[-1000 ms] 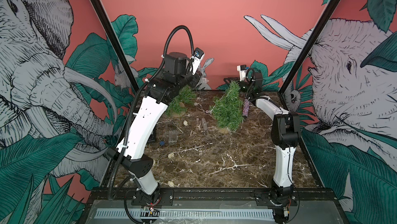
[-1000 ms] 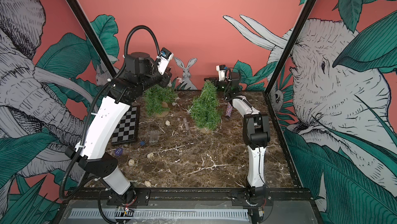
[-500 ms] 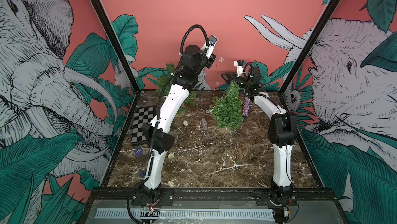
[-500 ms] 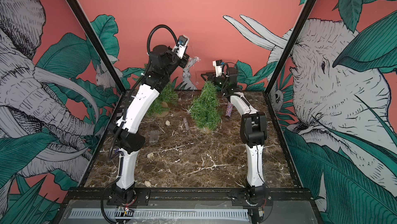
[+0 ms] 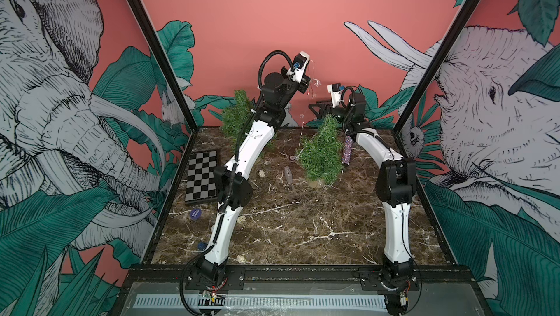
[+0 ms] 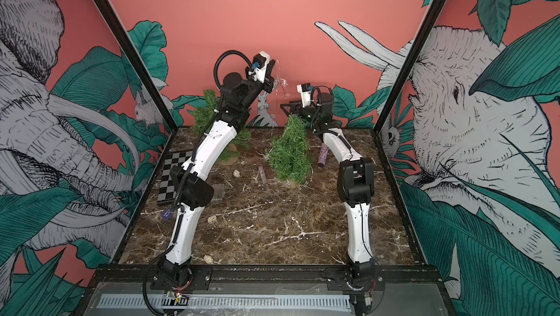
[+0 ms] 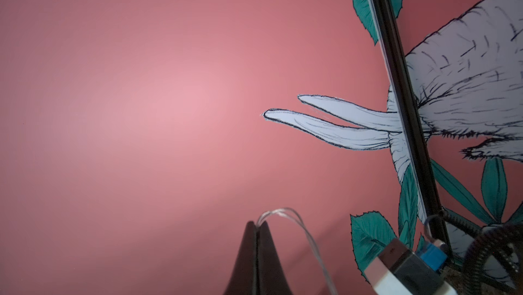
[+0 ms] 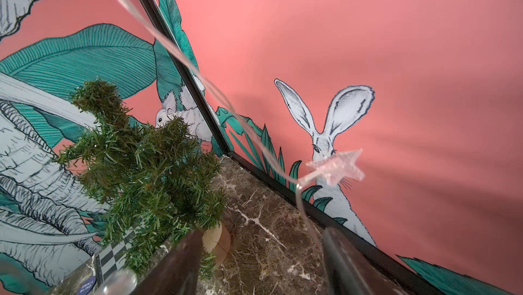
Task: Wrap string light around the christmas tree
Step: Wrap the light string around the Christmas tree.
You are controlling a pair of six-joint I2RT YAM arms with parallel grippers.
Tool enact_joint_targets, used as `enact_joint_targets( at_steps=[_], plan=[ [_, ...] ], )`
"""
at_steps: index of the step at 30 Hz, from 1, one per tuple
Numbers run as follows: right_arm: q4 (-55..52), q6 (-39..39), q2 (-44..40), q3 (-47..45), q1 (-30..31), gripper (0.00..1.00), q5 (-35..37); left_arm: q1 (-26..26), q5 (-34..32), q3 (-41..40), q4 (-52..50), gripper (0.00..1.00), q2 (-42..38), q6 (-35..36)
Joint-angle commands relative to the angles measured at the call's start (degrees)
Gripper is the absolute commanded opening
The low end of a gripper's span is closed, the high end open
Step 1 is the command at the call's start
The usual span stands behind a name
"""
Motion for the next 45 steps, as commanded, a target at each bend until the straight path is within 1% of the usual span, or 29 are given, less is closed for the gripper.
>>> enact_joint_targets(
  at_steps=[1,6,9,14,16,18,20,22,24,28,30,31,35,39,41,43,45],
  plan=[
    [-0.09,-1.86,1.1,3.04,0.82,0.71,0.96,-0.58,3.62,1.19,4.27,0.0,-0.58,-3.35],
    [-1.46,-1.45,3.13,7.11,1.91,0.69,4.65,-1.45,6.96,-2.37,4.66,0.0,-2.42,-5.91],
    [0.08,0.52,3.9,8.83,2.56,0.69,4.89,-1.44,7.9,-3.74,3.91,0.0,-3.2,-6.61],
    [0.54,0.46,3.57,8.98,3.35,0.67,8.09,-1.51,9.95,-4.42,2.52,0.0,-4.2,-7.61],
    [-0.39,0.59,3.57,9.26,3.38,0.61,11.2,-1.42,10.6,-4.77,1.89,0.0,-4.83,-7.79],
    [-1.84,0.23,3.4,9.59,3.04,0.5,15.0,-1.48,10.65,-6.04,1.89,0.0,-5.87,-7.55],
    [-2.99,0.33,3.01,10.28,2.43,0.39,17.22,-1.41,10.36,-7.89,1.98,0.0,-7.35,-7.19],
    [-3.45,0.85,1.62,9.75,1.36,0.28,19.87,-1.38,10.13,-11.09,2.36,0.0,-9.62,-6.71],
    [-2.61,1.55,-0.2,7.96,-0.12,0.2,21.6,-1.08,10.02,-14.49,3.16,0.0,-11.88,-6.54],
    [-0.5,2.58,-4.02,4.27,-2.66,0.1,19.81,-0.47,9.05,-18.61,3.76,0.0,-14.51,-6.46],
    [-0.8,1.9,-5.87,2.67,-3.32,0.02,19.07,-0.28,8.51,-18.68,3.72,0.0,-14.62,-7.16],
    [-1.53,1.11,-7.11,1.63,-3.59,0.0,19.53,-0.27,8.58,-18.52,3.44,0.0,-14.59,-7.71],
    [-2.91,-1.24,-13.15,-3.48,-4.76,0.0,24.14,-0.26,11.28,-15.53,-0.79,0.0,-13.38,-9.71],
    [-11.09,-3.79,-17.97,-2.0,-7.32,0.0,28.44,-0.26,11.93,-15.74,-4.24,0.08,-14.19,-8.98],
    [-15.41,-5.9,-20.8,-1.63,-8.55,0.0,30.73,-0.28,12.23,-16.21,-6.29,0.16,-14.99,-8.38],
    [-19.07,-8.69,-24.49,-3.16,-9.54,0.0,33.49,-0.27,11.75,-16.12,-9.93,0.31,-15.52,-7.31],
    [-21.56,-10.87,-28.02,-5.45,-10.08,0.0,35.22,-0.27,10.65,-16.32,-13.44,0.41,-16.02,-6.55]
  ],
)
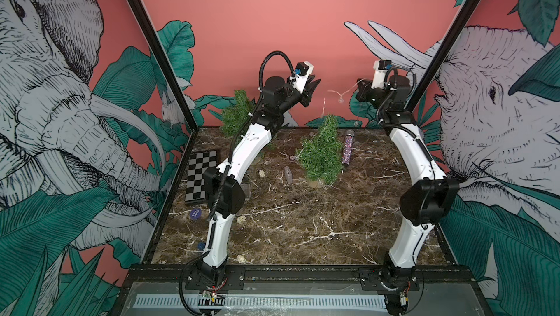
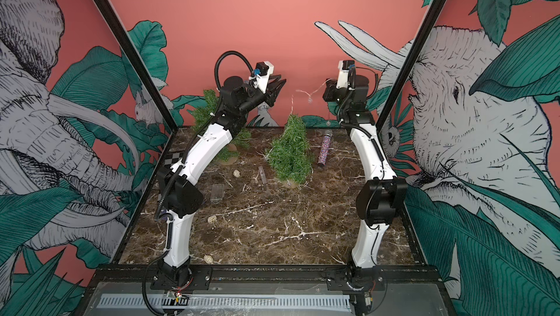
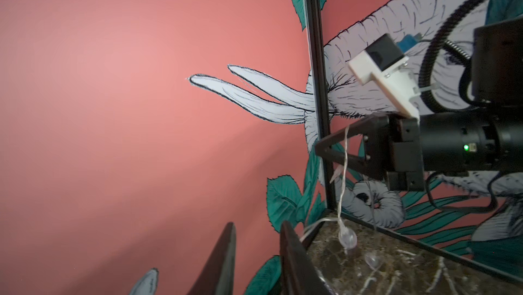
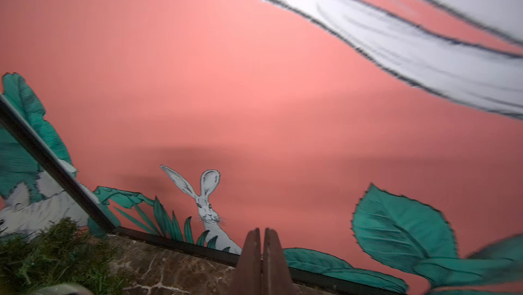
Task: Wrap string light around the christmas tree
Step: Wrap the light string around the Christmas tree.
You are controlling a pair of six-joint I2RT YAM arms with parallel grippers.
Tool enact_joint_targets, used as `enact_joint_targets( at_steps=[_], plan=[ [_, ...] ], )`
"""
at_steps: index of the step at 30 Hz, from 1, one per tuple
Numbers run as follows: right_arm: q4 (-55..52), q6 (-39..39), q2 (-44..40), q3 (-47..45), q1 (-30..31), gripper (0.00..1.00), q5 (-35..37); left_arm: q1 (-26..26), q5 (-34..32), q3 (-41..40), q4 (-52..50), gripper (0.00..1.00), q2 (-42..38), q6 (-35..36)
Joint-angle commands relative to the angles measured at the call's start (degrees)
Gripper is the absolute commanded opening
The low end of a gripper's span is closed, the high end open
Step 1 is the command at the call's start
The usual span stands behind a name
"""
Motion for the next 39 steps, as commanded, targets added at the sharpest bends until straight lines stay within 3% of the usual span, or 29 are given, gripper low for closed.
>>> enact_joint_targets(
  at_steps=[1,3,6,12,18,22,31,35,39],
  plan=[
    [-6.36,-6.0,-6.77,-2.51,-1.15,0.0,5.79,0.29,-0.52,0.52,-6.83,0.44,-5.01,1.15],
    [-9.12,-7.43,-10.44,-4.74,-1.46,0.0,7.77,0.38,-1.0,0.08,-9.08,0.5,-5.59,1.18],
    [-10.56,-7.8,-15.72,-7.66,-1.68,0.0,8.15,0.37,-1.36,-2.24,-10.28,0.5,-7.35,0.81],
    [-20.59,-12.08,-20.54,-4.51,-1.68,0.0,10.48,0.42,-4.48,-8.01,-14.7,0.5,-12.83,-1.36],
    [-30.23,-9.55,-24.66,-0.83,-1.51,0.0,5.78,0.33,-7.11,-13.24,-23.1,0.49,-19.8,-3.38],
    [-35.54,-6.47,-29.45,-3.74,-0.77,0.0,3.25,-0.98,-8.94,-23.2,-24.4,0.48,-27.25,-3.69],
    [-40.93,-2.98,-37.8,-11.69,3.92,0.0,-1.26,-17.12,-16.83,-40.56,-27.8,0.52,-37.98,-0.12],
    [-40.96,-0.43,-40.11,-13.78,5.14,0.0,-5.62,-26.42,-17.68,-42.88,-24.5,0.58,-38.29,-1.31],
    [-40.31,1.41,-41.46,-14.53,6.08,0.0,-7.94,-32.97,-17.66,-40.52,-17.37,0.67,-33.44,0.65]
  ],
)
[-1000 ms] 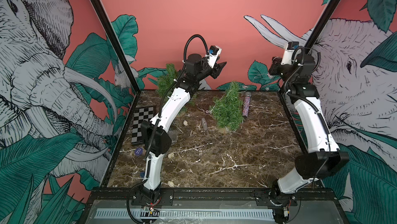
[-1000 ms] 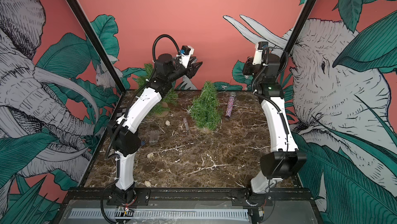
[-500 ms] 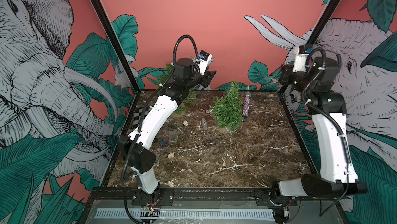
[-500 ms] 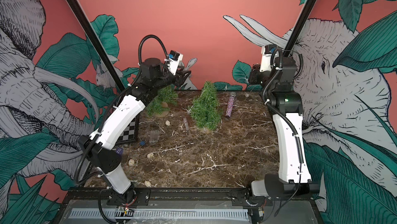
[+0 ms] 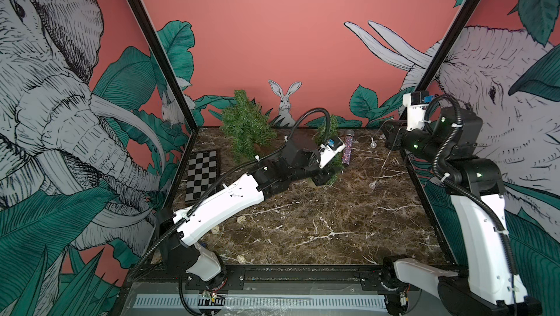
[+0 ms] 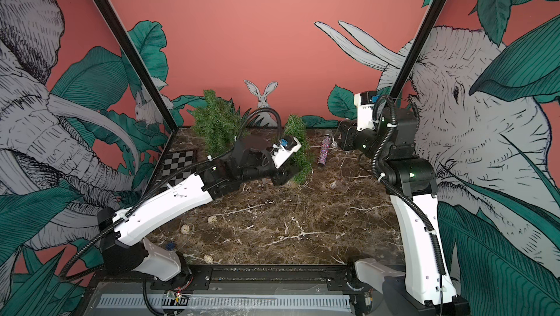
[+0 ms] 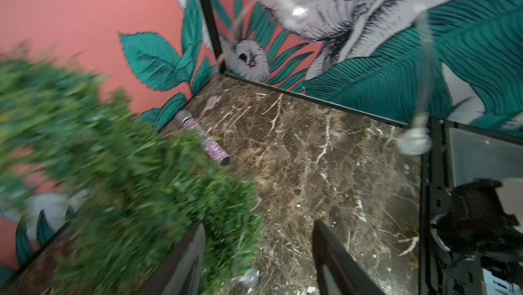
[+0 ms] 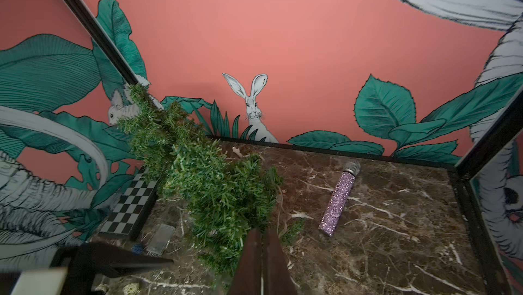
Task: Wrap string light around the christmas tree
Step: Wrap the light string around the Christmas tree.
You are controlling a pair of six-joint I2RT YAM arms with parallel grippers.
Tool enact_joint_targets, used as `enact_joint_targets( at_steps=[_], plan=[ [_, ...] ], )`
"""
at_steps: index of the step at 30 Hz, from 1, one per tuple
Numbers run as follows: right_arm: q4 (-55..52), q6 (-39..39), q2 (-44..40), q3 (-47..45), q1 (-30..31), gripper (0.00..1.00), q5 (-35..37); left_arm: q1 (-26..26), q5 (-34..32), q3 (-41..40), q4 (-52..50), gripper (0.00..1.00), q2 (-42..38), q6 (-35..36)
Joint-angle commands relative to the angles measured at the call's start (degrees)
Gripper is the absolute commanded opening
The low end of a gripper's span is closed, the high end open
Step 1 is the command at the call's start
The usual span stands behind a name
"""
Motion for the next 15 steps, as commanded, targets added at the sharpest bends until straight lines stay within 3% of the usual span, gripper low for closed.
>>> enact_joint_targets(
  at_steps=[1,6,15],
  plan=[
    [1.67,2.84,-1.74,-0.02,0.72,0.0,-4.3,-3.18,0.23,3.22,7.28,0.69,3.07,0.36],
    [2.03,4.14,-2.21,-0.12,1.24,0.0,-6.89,-3.74,7.42,6.95,14.26,0.74,7.86,-5.39],
    [7.62,8.09,-4.16,-5.29,1.54,0.0,-9.85,-3.85,7.64,9.02,24.31,0.71,13.41,-7.41]
  ],
)
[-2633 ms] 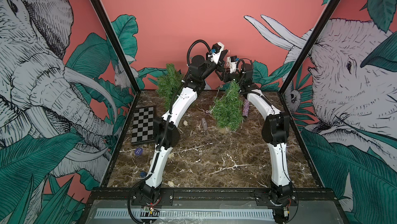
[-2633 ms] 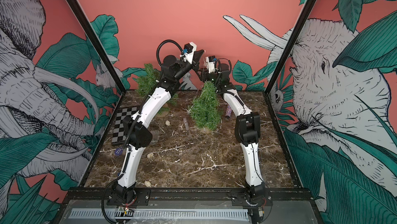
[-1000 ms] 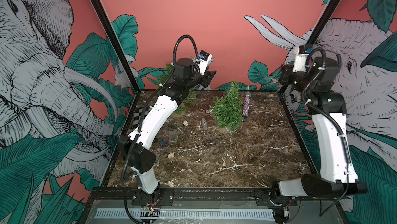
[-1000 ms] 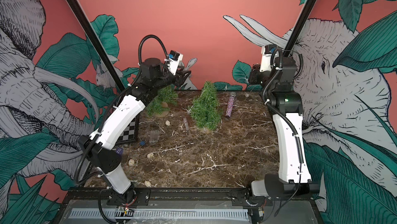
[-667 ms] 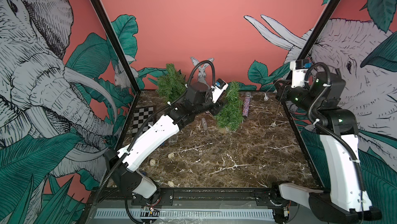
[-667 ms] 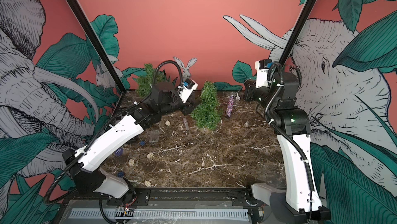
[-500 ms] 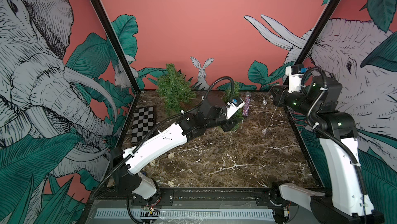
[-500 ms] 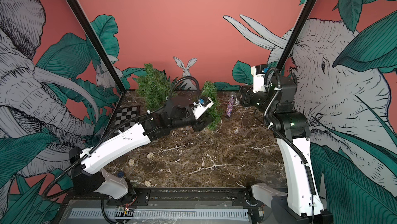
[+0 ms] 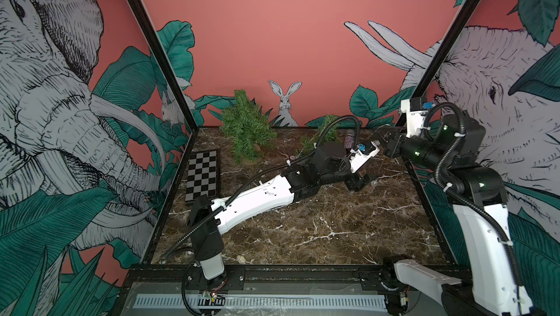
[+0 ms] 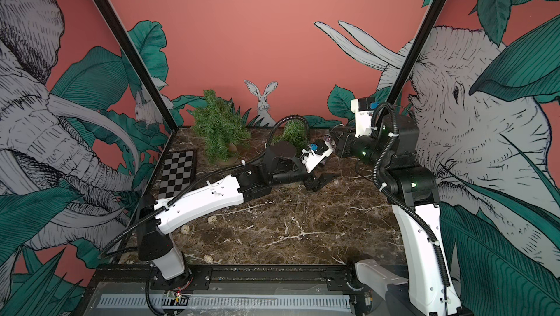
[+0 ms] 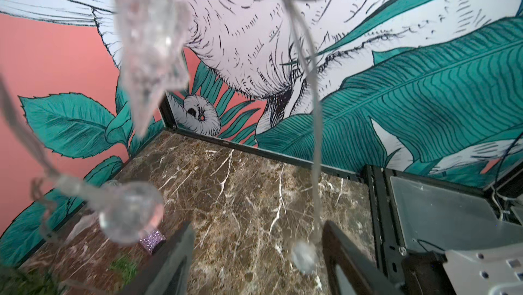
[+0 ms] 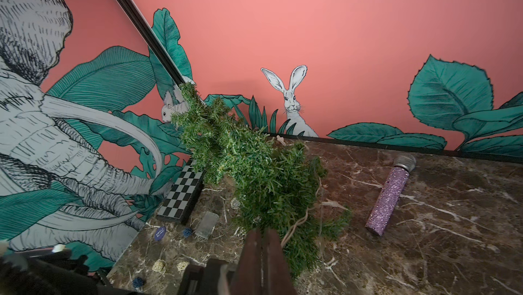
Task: Wrap string light around the christmas tree
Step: Wrap the light string around the Christmas tree.
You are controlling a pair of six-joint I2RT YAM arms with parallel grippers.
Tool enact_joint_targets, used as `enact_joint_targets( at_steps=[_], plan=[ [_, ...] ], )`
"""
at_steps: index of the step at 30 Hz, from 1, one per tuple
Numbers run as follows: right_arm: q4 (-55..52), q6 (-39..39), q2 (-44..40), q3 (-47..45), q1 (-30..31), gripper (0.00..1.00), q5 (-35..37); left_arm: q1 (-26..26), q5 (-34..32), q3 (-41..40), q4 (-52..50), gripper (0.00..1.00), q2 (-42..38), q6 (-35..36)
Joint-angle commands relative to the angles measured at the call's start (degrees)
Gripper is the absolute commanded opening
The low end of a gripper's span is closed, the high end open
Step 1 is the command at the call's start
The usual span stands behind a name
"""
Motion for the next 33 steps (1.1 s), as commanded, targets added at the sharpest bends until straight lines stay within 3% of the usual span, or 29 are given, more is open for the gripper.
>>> enact_joint_targets(
  at_steps=[1,4,8,12,15,19,26,33],
  plan=[
    [5.36,2.77,-0.73,-1.49,0.32,0.0,-2.9,0.05,2.54,2.08,9.17,0.69,0.94,-2.53],
    [6.05,3.3,-0.91,-2.38,0.29,0.0,-3.3,0.03,4.82,1.54,13.98,0.6,2.53,-5.29],
    [5.86,2.54,-0.94,-3.53,0.36,0.0,-2.86,0.02,7.02,-0.7,16.86,0.38,2.58,-7.08],
    [7.33,2.95,-0.73,-5.78,0.23,0.0,-2.71,0.08,5.97,-3.01,13.56,0.13,0.53,-6.12],
    [10.1,4.47,-0.39,-7.92,0.28,0.0,-3.8,0.15,5.75,-6.83,10.3,0.0,-2.38,-6.01],
    [14.29,6.95,0.18,-10.68,0.3,0.0,-5.72,0.17,6.41,-12.55,4.7,0.0,-8.38,-5.14],
    [24.4,12.87,1.39,-15.16,0.53,0.06,-10.75,1.25,-2.63,-16.66,-14.04,0.0,-20.98,2.8],
    [27.63,13.79,4.96,-14.65,3.01,0.21,-12.48,9.72,-11.8,-16.56,-25.04,0.0,-31.03,5.7]
  ],
)
